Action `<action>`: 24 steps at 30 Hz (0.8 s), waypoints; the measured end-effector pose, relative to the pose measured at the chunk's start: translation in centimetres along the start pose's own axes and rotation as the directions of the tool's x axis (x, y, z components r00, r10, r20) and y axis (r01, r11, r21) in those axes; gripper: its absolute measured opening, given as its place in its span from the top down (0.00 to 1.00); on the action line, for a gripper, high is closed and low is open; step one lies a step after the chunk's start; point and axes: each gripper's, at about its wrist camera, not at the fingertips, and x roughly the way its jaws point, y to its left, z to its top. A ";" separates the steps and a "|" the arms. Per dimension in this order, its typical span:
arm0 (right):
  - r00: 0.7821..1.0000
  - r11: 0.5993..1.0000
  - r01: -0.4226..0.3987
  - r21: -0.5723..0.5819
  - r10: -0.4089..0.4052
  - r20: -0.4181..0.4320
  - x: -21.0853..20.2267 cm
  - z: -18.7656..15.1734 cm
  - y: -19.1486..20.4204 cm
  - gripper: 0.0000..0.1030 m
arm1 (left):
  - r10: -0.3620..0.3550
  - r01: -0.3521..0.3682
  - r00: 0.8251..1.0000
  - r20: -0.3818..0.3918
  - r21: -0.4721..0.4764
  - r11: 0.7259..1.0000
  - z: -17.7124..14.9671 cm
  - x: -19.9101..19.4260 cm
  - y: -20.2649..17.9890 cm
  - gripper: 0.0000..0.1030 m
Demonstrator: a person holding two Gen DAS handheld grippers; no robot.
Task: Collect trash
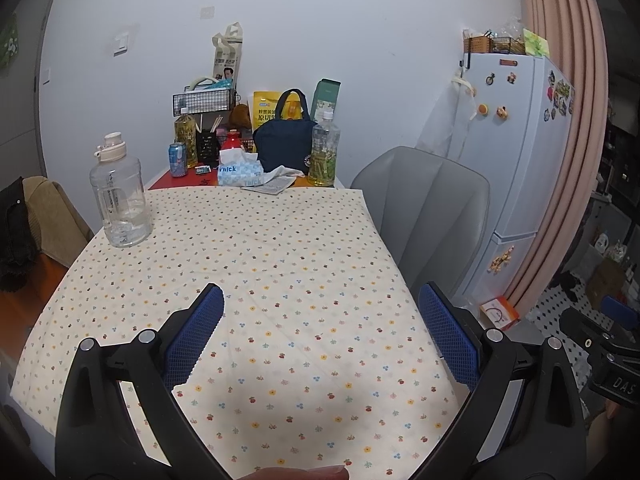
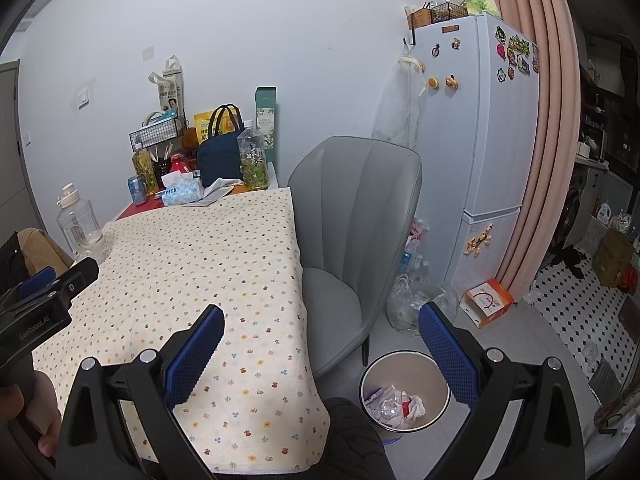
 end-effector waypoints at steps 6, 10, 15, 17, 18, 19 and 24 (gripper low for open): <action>1.000 1.000 -0.001 -0.002 0.001 -0.006 0.3 -0.1 0.1 0.08 | 0.001 -0.001 1.000 0.001 0.001 1.000 0.0 0.0 0.0 0.06; 1.000 1.000 -0.001 -0.003 0.001 -0.007 0.3 -0.1 0.1 0.08 | 0.004 -0.004 1.000 0.003 -0.003 1.000 0.0 0.0 0.2 0.06; 1.000 1.000 -0.002 -0.005 0.002 -0.009 0.4 -0.2 0.3 0.08 | 0.009 -0.009 1.000 0.010 -0.004 1.000 0.1 -0.1 0.3 0.06; 1.000 1.000 -0.002 -0.006 0.002 -0.009 0.4 -0.2 0.3 0.08 | 0.011 -0.011 1.000 0.009 -0.005 1.000 0.0 -0.1 0.3 0.06; 1.000 1.000 -0.002 -0.007 0.002 -0.010 0.5 -0.2 0.3 0.08 | 0.011 -0.011 1.000 0.008 -0.005 1.000 0.0 -0.1 0.3 0.06; 1.000 1.000 -0.003 -0.007 0.003 -0.011 0.5 -0.2 0.3 0.08 | 0.011 -0.011 1.000 0.007 -0.005 1.000 0.0 0.0 0.3 0.06; 1.000 1.000 -0.004 -0.007 0.003 -0.011 0.5 -0.2 0.3 0.08 | 0.014 -0.014 1.000 0.006 -0.008 1.000 -0.1 0.0 0.4 0.06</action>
